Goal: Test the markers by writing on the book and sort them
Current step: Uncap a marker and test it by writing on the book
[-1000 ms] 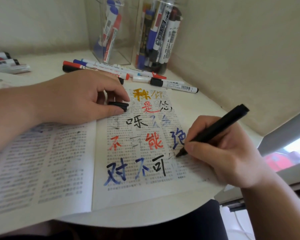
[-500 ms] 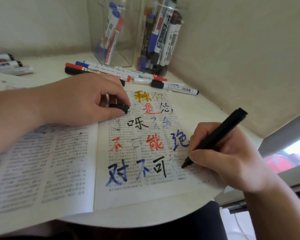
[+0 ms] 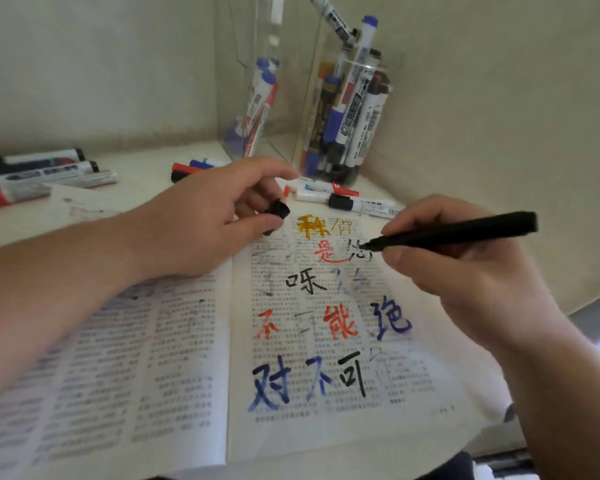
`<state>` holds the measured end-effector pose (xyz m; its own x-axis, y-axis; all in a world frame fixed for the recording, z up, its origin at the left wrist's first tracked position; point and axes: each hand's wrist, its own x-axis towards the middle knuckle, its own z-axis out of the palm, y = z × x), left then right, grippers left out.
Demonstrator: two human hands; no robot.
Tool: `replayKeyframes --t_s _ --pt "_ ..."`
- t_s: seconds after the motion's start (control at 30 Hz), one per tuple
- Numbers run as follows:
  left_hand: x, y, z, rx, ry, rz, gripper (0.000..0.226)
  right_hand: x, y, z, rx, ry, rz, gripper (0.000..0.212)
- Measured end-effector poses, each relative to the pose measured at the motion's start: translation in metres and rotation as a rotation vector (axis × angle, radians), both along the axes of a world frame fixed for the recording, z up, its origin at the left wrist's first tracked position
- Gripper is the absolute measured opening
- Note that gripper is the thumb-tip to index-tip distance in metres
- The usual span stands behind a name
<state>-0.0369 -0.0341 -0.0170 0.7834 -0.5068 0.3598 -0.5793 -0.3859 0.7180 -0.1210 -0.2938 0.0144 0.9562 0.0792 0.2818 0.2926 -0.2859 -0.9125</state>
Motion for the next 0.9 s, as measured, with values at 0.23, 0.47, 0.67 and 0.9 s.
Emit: replayKeyframes --t_s 0.23,0.47,0.67,0.9 --pt "0.004 0.006 0.005 -0.119 0.092 0.039 0.06 0.097 0.058 0.053 -0.236 0.059 0.257 0.027" --pt "0.011 0.01 0.002 -0.119 0.17 0.03 0.071 0.116 0.069 0.014 -0.061 -0.04 0.362 0.012" --pt "0.011 0.005 0.004 -0.089 0.177 0.047 0.069 0.111 0.072 0.006 -0.224 -0.055 0.315 0.02" --pt "0.007 0.003 0.009 0.007 0.188 0.132 0.043 0.107 0.067 0.009 -0.247 -0.091 0.374 0.023"
